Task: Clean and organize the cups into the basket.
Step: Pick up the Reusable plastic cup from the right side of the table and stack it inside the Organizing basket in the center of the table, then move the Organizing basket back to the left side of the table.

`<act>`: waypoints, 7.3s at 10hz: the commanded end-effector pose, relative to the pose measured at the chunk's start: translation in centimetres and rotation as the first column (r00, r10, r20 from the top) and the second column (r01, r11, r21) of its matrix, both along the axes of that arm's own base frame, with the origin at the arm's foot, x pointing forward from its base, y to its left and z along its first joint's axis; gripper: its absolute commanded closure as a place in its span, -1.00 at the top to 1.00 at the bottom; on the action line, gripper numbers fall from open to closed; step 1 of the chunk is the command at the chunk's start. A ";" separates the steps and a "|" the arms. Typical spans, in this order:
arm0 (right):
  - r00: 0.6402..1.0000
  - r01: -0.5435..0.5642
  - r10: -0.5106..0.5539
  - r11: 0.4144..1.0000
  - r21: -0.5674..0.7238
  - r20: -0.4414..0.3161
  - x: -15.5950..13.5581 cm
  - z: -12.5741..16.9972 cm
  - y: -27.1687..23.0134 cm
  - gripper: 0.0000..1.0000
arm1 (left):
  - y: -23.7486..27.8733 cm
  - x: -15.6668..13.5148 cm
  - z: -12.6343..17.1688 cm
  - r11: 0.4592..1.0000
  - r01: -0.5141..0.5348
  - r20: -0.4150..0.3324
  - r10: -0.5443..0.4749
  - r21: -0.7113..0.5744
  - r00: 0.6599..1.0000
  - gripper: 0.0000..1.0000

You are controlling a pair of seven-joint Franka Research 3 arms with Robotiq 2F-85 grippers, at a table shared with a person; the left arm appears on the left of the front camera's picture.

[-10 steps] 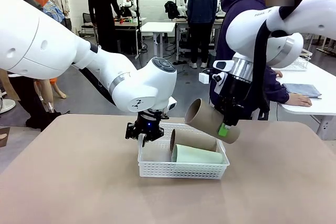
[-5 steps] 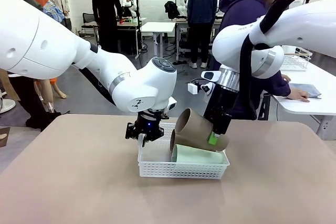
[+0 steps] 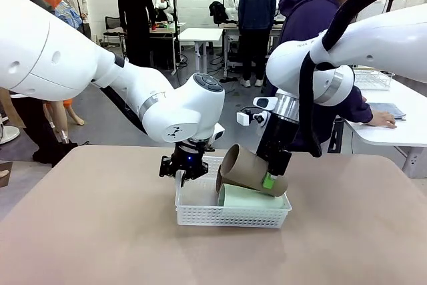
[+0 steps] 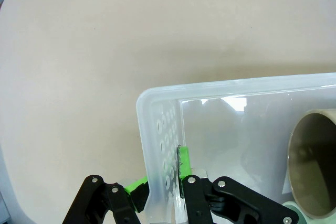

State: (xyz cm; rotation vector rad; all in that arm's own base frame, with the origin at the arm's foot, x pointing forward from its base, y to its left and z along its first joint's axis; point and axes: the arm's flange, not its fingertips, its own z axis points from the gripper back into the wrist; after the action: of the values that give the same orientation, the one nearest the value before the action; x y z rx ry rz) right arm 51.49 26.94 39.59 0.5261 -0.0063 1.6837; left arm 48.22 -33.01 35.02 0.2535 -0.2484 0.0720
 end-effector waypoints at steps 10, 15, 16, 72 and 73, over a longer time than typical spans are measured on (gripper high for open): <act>0.998 -0.003 -0.009 0.980 0.198 0.063 -0.2 3.9 -4.1 1.00 | 0.1 -0.1 0.0 1.000 -0.003 0.000 0.003 0.001 1.000 -1.00; 0.984 0.081 -0.160 0.789 0.609 0.077 -5.7 8.9 -22.3 1.00 | 0.1 -0.1 0.0 1.000 -0.003 0.000 0.003 0.001 1.000 -1.00; 0.981 0.106 -0.186 0.741 0.663 0.051 -7.9 8.4 -26.1 1.00 | 0.1 -0.1 0.0 1.000 -0.003 0.000 0.003 0.001 1.000 -1.00; -0.193 0.980 -0.518 -0.065 -0.187 -0.833 -18.2 3.2 -55.5 1.00 | 38.6 7.5 -0.7 0.989 -0.121 -0.111 0.112 -0.079 0.987 -0.88; -0.193 0.980 -0.518 -0.065 -0.187 -0.833 -18.2 3.2 -55.5 1.00 | 38.4 7.6 -0.7 0.989 -0.112 -0.109 0.101 -0.100 0.989 0.32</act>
State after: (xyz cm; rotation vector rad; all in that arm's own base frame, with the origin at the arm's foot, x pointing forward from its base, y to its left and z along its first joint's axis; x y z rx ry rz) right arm 33.51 -28.65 42.73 1.3090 -0.2759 -0.2396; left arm 55.30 5.43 34.31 0.1946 -0.1359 0.1981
